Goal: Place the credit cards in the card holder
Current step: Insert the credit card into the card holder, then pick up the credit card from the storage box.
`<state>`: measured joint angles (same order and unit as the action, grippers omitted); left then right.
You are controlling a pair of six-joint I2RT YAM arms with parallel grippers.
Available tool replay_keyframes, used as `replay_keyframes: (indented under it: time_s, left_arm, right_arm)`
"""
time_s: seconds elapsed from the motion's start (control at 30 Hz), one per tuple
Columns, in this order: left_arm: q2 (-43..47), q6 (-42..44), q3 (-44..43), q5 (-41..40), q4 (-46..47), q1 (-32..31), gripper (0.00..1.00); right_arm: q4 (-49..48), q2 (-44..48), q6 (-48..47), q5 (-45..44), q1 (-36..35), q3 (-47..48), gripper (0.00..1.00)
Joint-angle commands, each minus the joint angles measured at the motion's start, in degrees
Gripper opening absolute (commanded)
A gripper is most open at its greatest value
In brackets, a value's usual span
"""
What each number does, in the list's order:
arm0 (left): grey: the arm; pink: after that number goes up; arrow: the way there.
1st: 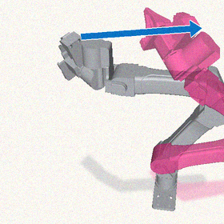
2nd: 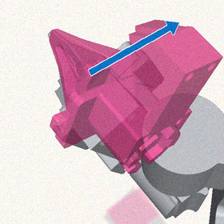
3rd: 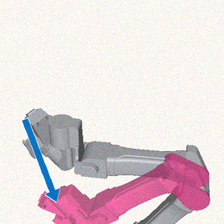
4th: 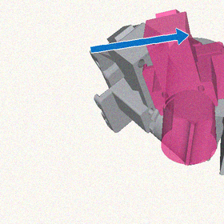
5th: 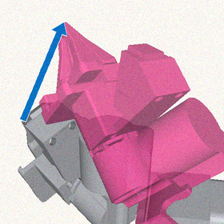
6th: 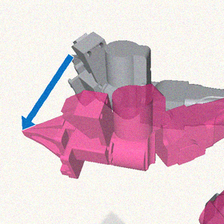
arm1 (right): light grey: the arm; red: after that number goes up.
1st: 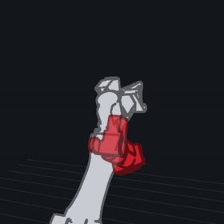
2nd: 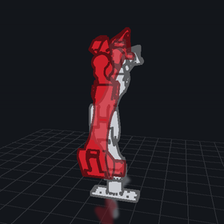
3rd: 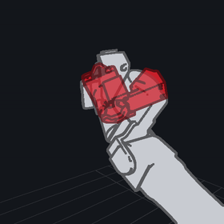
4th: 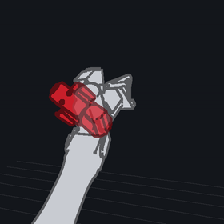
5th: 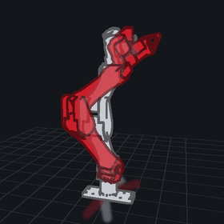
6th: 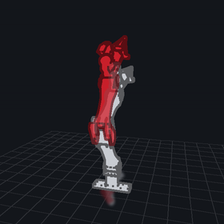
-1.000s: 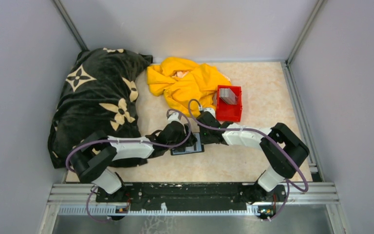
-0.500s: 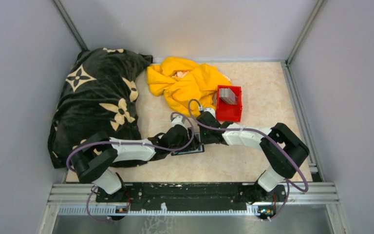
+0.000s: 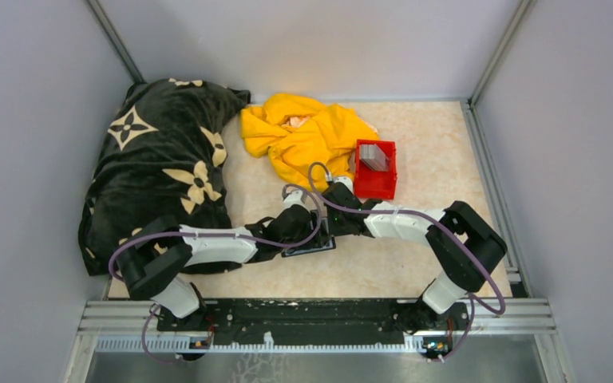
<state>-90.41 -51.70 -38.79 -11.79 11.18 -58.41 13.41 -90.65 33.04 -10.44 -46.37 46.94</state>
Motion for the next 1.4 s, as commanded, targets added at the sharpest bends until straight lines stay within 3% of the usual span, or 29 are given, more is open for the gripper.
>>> replay_keyframes:
  time_s: [0.0, 0.33, 0.63, 0.83, 0.97, 1.07, 1.17, 1.27, 1.37]
  left_arm:
    - [1.9, -0.4, -1.5, -2.6, -6.5, -1.0, 0.69]
    - [9.3, 1.3, -2.8, -9.7, -12.3, -1.0, 0.75]
    - [15.4, -1.8, 3.2, -14.5, -15.4, -1.0, 0.75]
    - [16.6, -3.5, 6.8, -15.2, -15.4, -1.0, 0.75]
    - [16.4, -1.6, 6.6, -16.1, -14.9, -1.0, 0.76]
    - [16.2, -0.4, 5.8, -17.2, -15.6, -0.9, 0.77]
    - [16.4, 0.3, 5.9, -16.2, -15.1, -0.2, 0.9]
    - [17.0, 0.6, 6.5, -14.3, -14.7, 1.2, 0.97]
    - [17.3, 0.9, 6.9, -13.0, -14.7, 2.6, 0.98]
  right_arm:
    - [0.2, -0.2, -0.3, -0.9, -0.4, -0.1, 0.0]
    - [3.0, 2.5, -1.7, -1.9, -0.4, 2.6, 0.01]
    - [8.9, 7.1, -3.7, -4.5, -0.4, 8.3, 0.14]
    - [13.8, 7.0, -7.0, -12.1, -0.2, 16.7, 0.17]
    - [11.5, 7.7, -8.7, -16.8, 2.6, 20.3, 0.15]
    - [10.4, 7.9, -8.1, -15.3, 7.6, 22.5, 0.23]
    - [11.0, 6.5, -8.1, -11.4, 14.1, 25.4, 0.38]
    - [11.6, 4.5, -9.4, -11.3, 17.7, 27.9, 0.46]
    - [11.3, 2.4, -10.5, -9.8, 20.6, 29.6, 0.47]
